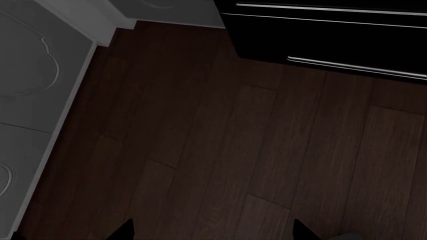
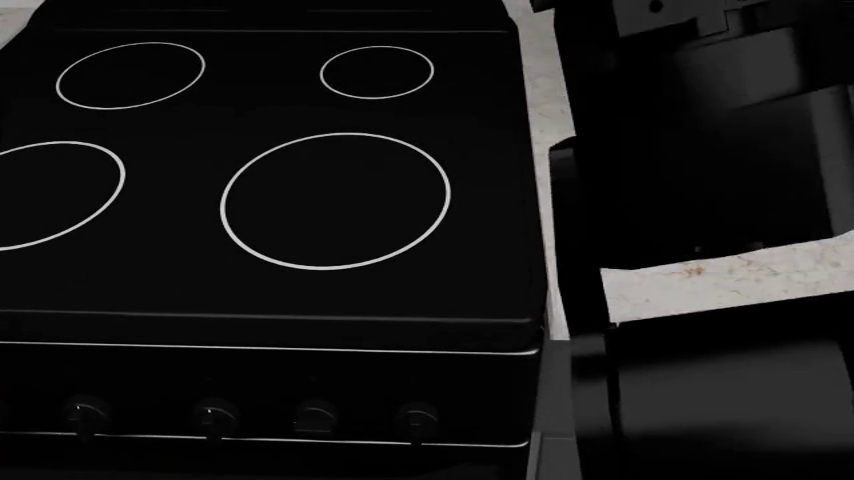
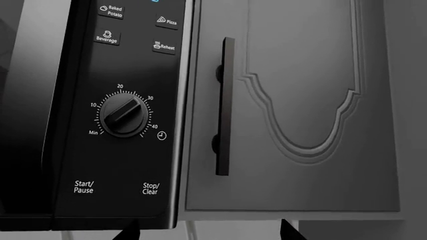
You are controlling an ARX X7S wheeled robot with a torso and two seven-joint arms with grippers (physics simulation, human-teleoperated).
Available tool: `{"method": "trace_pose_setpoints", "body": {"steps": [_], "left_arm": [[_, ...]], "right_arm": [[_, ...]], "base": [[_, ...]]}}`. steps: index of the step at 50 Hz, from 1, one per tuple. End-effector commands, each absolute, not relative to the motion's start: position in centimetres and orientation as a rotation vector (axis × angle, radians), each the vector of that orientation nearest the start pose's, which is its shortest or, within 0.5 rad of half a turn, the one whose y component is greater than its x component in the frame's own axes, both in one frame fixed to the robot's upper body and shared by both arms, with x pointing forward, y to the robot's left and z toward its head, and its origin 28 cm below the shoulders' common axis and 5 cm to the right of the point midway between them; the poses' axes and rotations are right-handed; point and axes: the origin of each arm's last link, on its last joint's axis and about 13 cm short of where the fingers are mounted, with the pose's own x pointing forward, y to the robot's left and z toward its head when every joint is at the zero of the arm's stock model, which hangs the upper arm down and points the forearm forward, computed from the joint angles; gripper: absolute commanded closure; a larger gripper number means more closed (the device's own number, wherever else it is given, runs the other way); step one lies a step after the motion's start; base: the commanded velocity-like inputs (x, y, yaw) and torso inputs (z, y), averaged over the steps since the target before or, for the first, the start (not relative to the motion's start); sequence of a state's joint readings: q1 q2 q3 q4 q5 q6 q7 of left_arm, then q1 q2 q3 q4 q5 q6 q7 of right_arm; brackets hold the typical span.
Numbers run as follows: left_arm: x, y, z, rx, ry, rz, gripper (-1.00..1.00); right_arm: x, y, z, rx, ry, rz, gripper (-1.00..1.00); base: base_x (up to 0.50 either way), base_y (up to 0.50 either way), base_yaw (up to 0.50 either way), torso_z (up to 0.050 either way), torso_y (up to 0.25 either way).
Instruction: Press the stop button on the microwave
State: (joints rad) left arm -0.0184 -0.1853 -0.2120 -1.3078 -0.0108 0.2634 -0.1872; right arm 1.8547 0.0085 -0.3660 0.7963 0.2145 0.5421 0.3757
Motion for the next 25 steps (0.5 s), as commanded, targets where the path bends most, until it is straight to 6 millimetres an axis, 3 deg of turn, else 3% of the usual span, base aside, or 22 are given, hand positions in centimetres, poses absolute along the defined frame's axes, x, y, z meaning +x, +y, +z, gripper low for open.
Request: {"method": "trace_pose_setpoints", "body": {"steps": [1,19,25], "left_arm": [[4.4,29.4,-15.2,0.140,0.997,0.467,-1.00],[4.4,29.4,-15.2,0.140,0.997,0.467,-1.00],[4.4,29.4,-15.2,0.140,0.997,0.467,-1.00]], "right_arm": [[37.8,-6.0,48.7,-0.132,-0.522,-0.263,-1.00],[38.0,-6.2,49.1,-0.107,-0.470,-0.247,-1.00],[37.0,-5.7,50.3,-0.018,-0.436,-0.169,-1.00]], "base": [[0.00,0.00,0.00,0.050,0.043],[0.00,0.00,0.00,0.050,0.044],[0.00,0.00,0.00,0.050,0.044]]}}
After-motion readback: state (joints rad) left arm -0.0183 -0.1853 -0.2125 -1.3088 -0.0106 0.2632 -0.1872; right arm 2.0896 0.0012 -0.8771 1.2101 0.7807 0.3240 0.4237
